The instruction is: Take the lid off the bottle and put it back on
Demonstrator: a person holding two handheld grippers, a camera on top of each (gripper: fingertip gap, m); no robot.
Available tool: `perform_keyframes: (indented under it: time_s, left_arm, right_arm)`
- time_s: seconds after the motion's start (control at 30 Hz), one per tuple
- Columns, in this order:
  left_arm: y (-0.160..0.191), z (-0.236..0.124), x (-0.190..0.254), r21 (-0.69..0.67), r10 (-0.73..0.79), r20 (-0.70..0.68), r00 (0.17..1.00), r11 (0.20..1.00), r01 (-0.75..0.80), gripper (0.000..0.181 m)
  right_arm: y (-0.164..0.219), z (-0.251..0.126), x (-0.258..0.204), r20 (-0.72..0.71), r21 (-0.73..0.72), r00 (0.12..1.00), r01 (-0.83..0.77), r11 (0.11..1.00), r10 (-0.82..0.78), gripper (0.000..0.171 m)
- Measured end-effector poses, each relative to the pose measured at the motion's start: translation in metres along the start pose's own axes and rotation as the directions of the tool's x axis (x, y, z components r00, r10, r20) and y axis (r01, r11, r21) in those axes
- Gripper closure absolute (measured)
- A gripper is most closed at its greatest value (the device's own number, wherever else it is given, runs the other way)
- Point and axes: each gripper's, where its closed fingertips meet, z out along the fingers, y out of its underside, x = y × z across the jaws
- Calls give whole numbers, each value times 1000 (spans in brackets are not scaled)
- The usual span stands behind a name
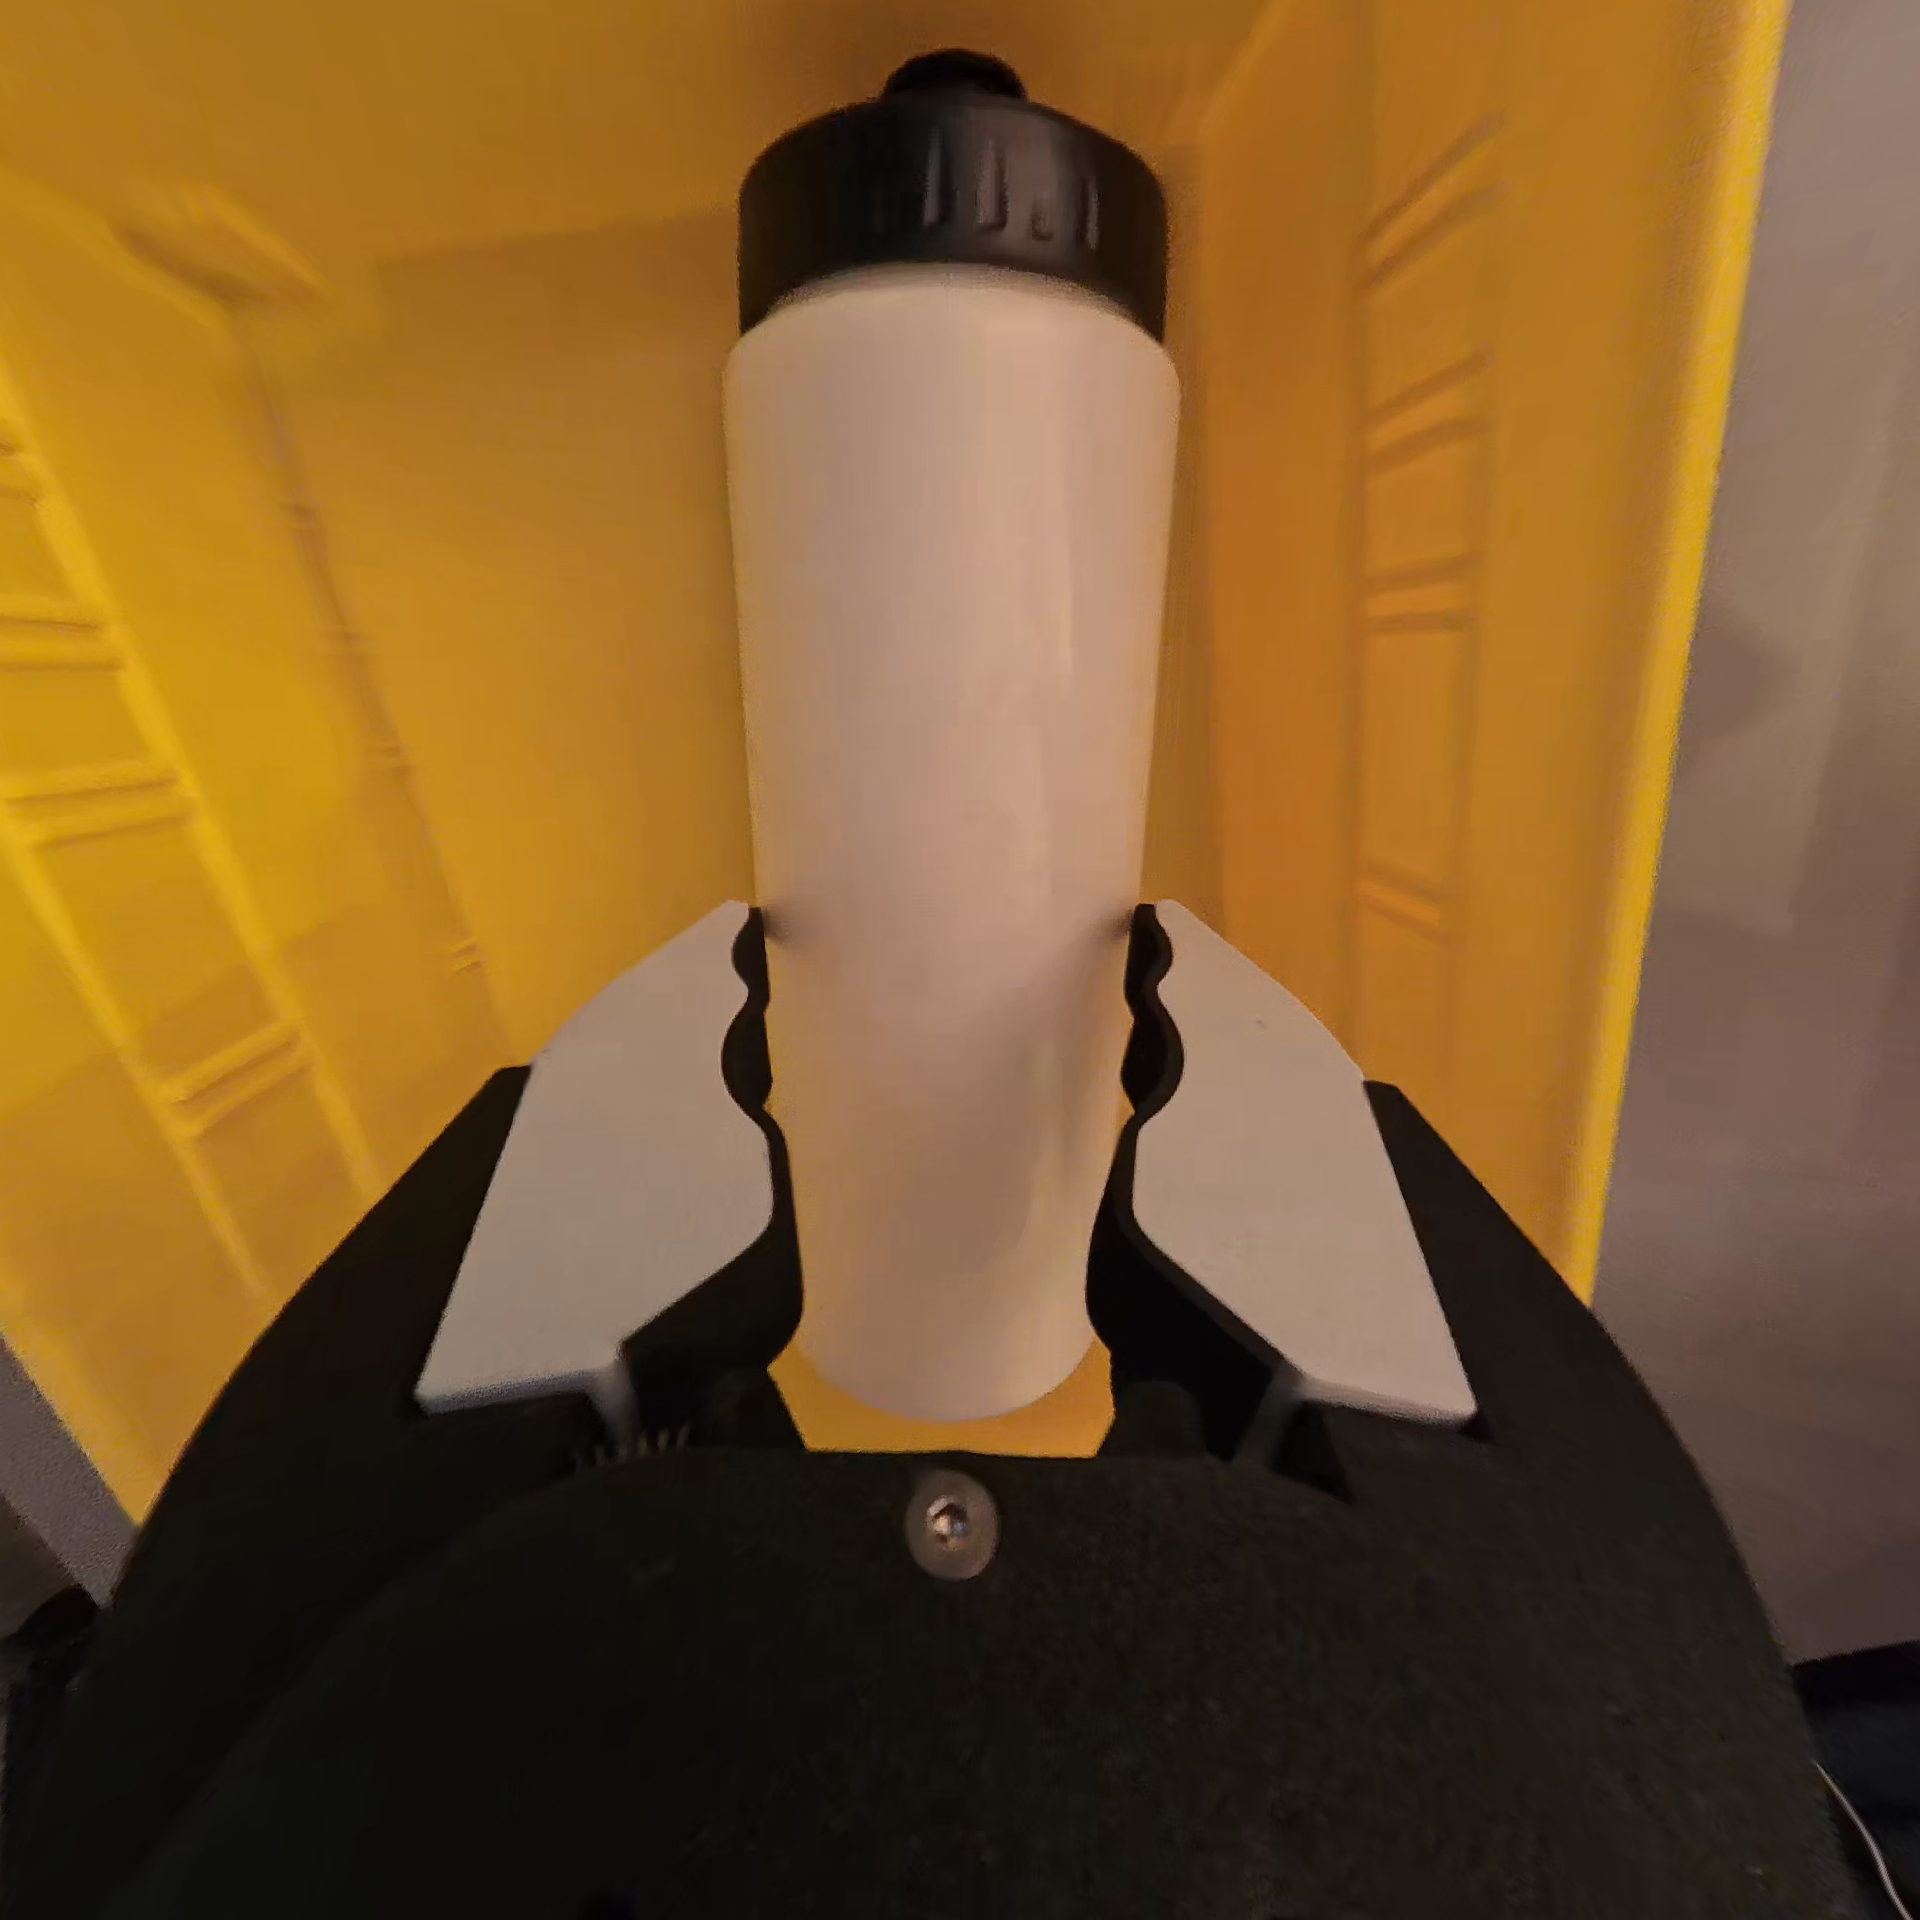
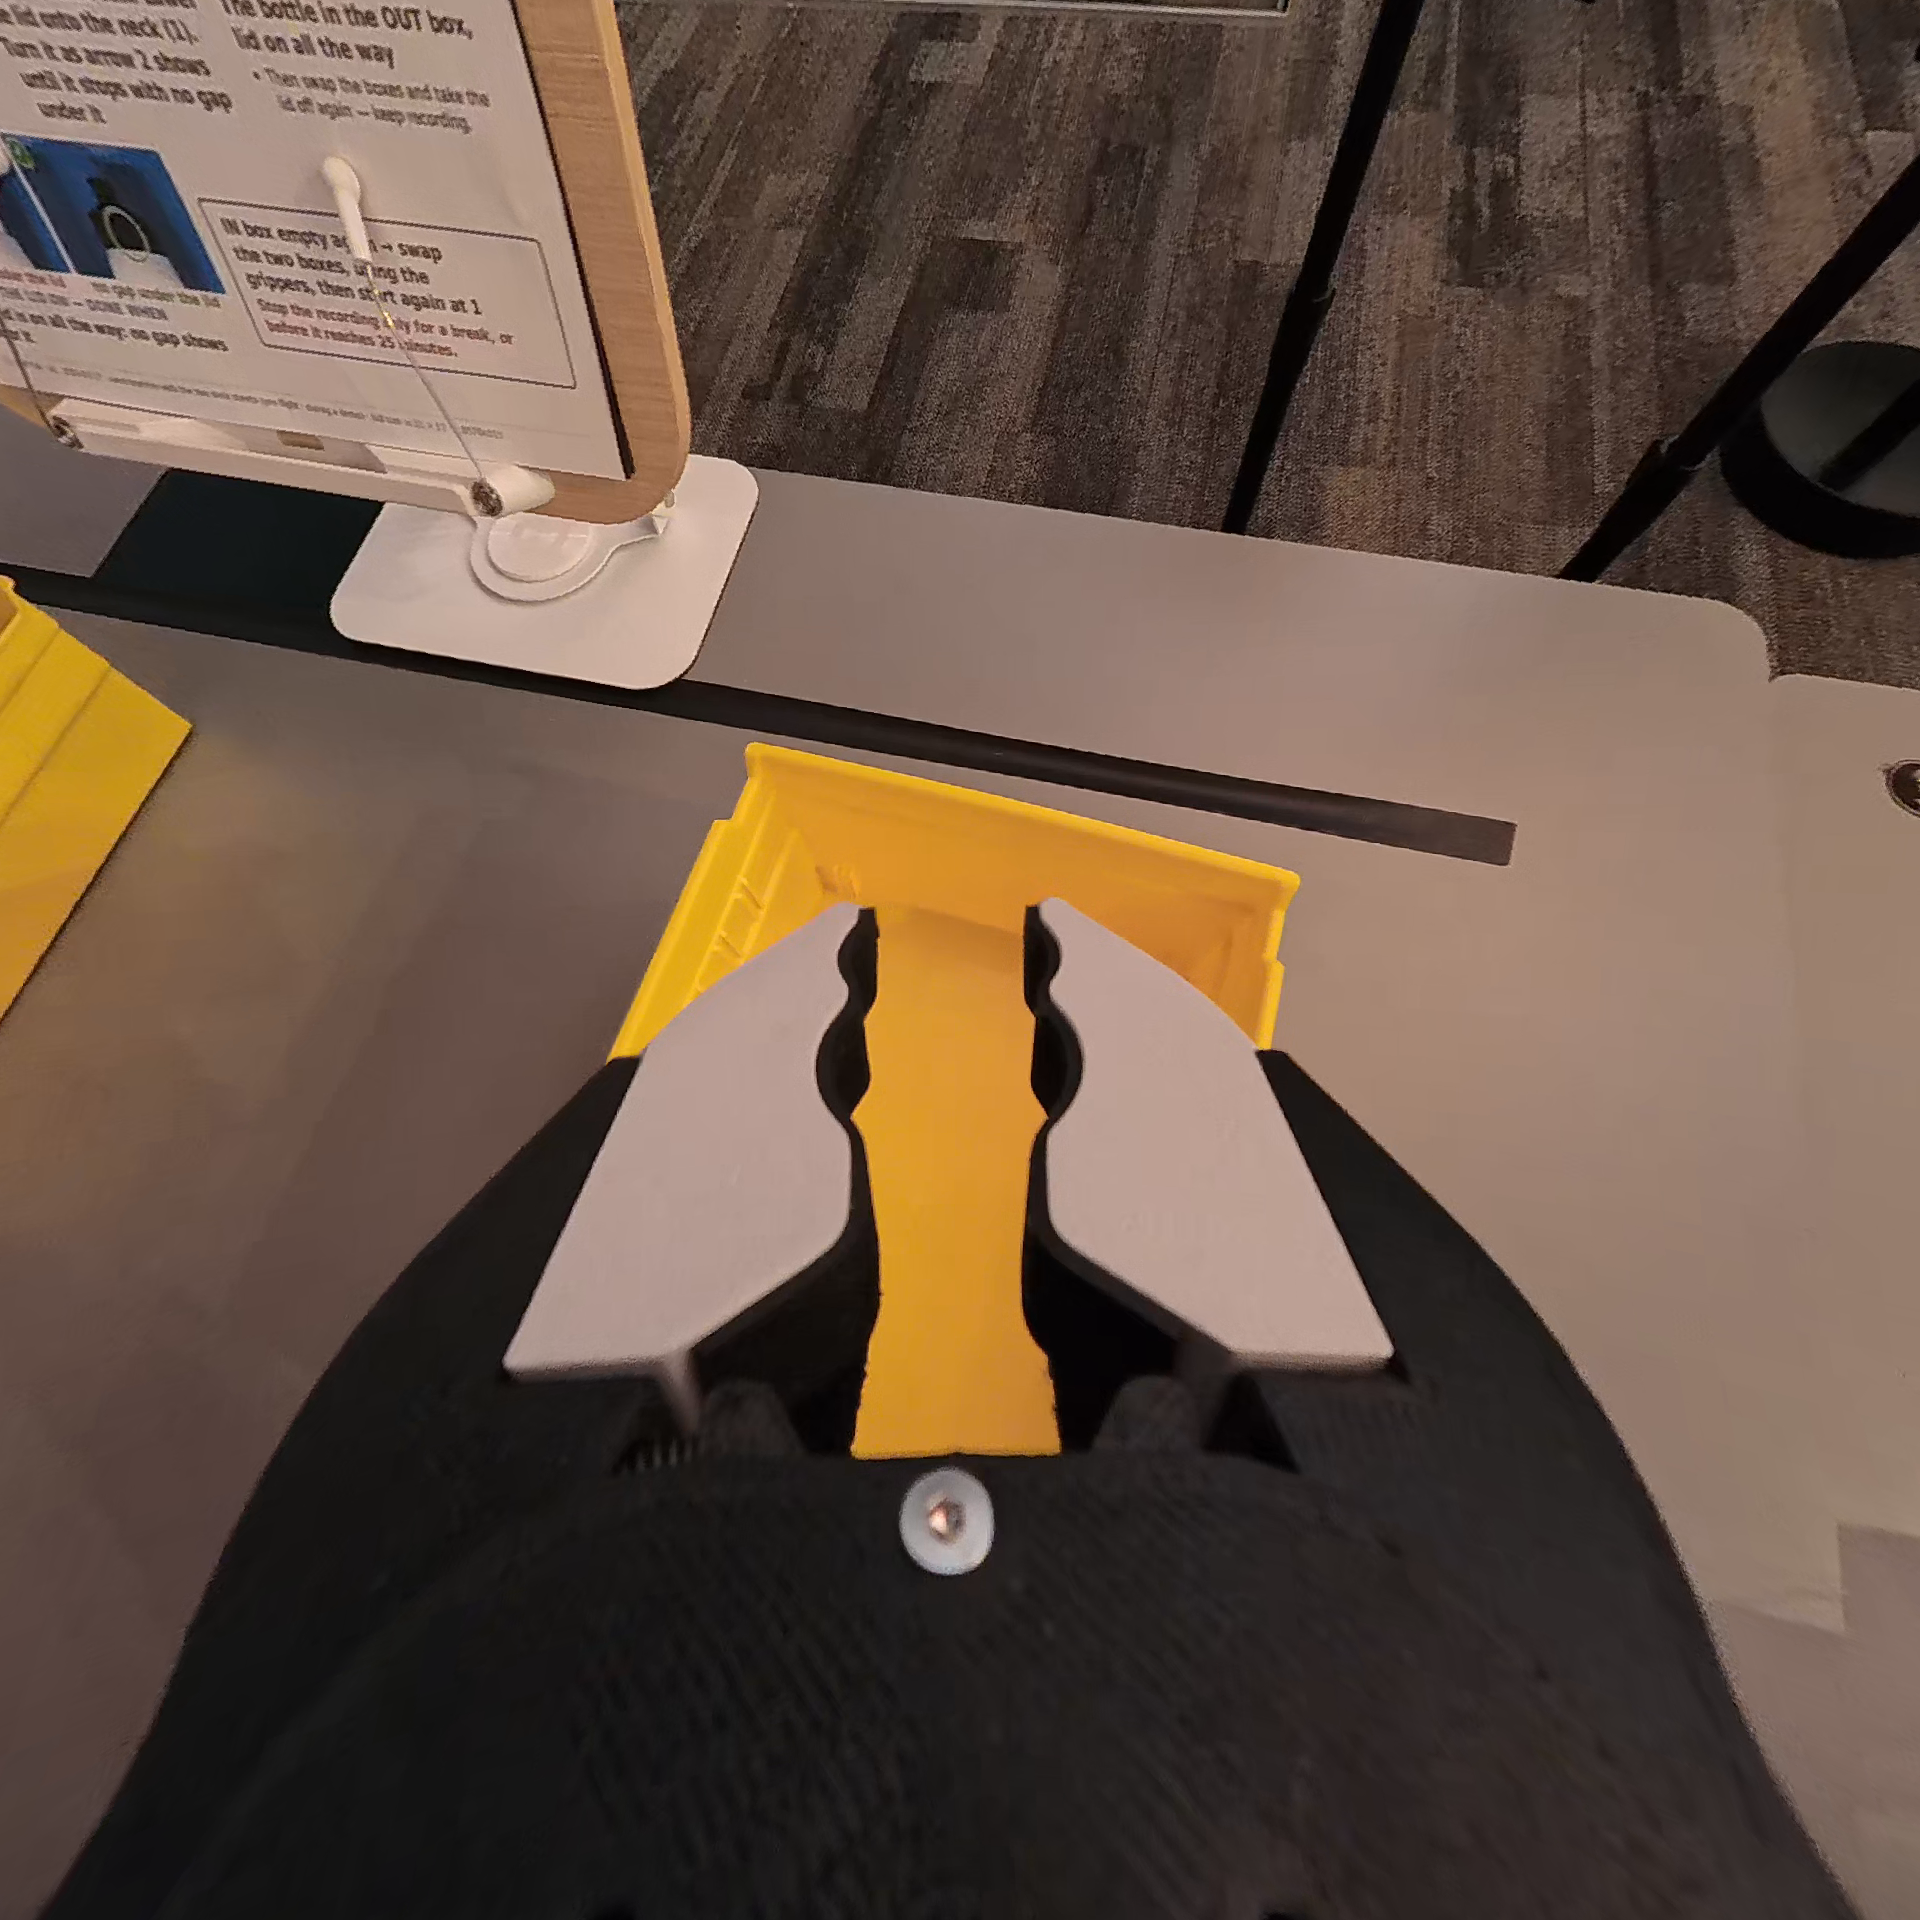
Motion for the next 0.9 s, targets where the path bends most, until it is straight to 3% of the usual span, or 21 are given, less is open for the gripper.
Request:
perform_keyframes:
  time_s: [0.27, 0.73, 0.9]
  left_arm:
    - [12, 21, 10, -112, 65, -60, 996, 991, -71, 100]
    - [7, 6, 1, -65, 116, -28, 993, 991, -117, 100]
    - [31, 12, 0, -185, 76, -66, 995, 979, -87, 100]
  right_arm:
    - [6, 10, -13, 23, -54, 999, 46, 997, -45, 143]
    - [12, 20, -29, 66, -100, 994, 92, 991, -86, 143]
    - [15, 22, -30, 66, -118, 994, 99, 988, -91, 143]
